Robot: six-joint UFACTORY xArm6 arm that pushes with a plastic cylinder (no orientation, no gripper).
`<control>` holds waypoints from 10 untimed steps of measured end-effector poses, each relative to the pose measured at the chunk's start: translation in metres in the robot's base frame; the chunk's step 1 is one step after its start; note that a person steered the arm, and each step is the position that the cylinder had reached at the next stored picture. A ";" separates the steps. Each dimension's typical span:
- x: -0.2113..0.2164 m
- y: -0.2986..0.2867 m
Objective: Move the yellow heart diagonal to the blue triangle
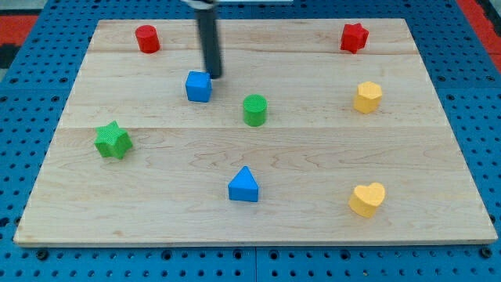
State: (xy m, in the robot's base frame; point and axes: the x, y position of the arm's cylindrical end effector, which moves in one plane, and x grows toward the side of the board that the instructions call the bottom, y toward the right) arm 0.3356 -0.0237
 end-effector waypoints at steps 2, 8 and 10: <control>0.091 0.120; 0.264 0.129; 0.187 0.121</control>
State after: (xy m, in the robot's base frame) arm 0.5223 0.0977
